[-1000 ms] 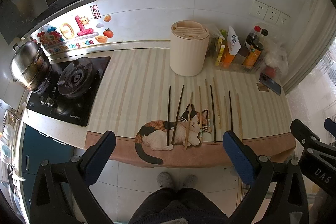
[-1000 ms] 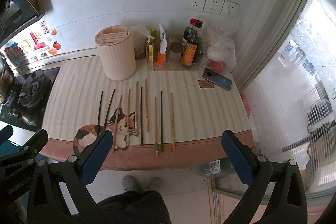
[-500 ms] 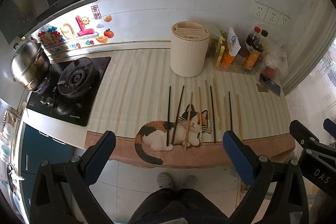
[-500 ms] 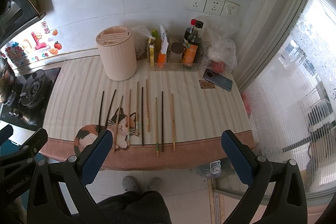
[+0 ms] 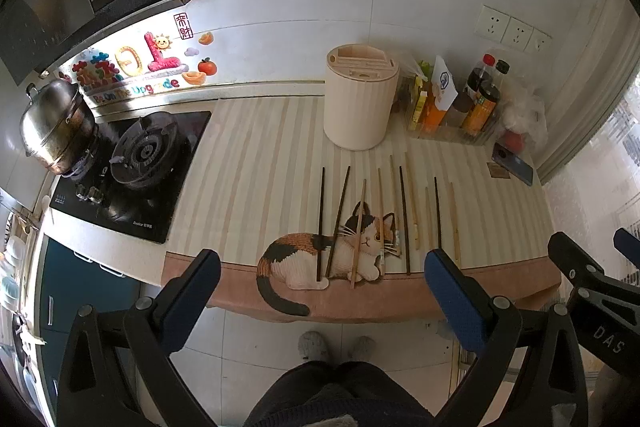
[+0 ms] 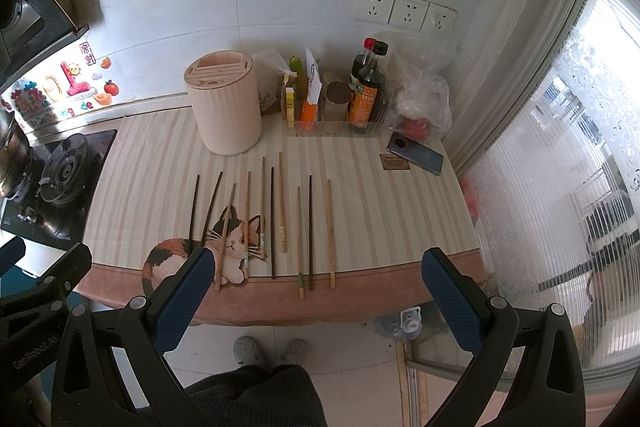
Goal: Organize utensils
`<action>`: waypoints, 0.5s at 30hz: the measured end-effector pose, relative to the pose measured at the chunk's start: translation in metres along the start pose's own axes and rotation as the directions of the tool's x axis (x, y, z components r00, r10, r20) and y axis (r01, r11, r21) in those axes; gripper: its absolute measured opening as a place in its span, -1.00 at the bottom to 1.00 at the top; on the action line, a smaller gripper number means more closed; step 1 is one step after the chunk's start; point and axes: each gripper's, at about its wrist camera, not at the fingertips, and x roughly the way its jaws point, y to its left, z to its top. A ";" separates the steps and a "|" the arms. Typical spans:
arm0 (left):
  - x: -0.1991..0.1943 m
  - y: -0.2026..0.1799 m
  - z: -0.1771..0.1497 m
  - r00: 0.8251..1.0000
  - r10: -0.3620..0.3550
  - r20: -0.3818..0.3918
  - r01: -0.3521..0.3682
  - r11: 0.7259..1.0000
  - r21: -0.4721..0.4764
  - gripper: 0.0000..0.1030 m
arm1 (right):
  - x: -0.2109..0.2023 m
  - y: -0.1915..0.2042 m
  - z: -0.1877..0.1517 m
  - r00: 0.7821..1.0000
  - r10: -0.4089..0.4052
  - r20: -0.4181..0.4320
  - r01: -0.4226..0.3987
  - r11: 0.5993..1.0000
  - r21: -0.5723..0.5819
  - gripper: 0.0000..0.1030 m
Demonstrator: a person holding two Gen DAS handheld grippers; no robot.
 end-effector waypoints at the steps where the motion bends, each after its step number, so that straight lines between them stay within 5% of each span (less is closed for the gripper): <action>1: 0.000 0.000 -0.001 1.000 0.001 0.001 -0.001 1.000 0.000 1.00 | -0.001 0.000 0.001 1.000 -0.001 0.000 0.001 1.000 -0.001 1.00; 15: 0.001 -0.009 0.007 1.000 0.019 0.011 -0.019 0.999 -0.030 1.00 | 0.000 -0.002 0.012 1.000 0.010 0.012 -0.010 1.000 -0.005 1.00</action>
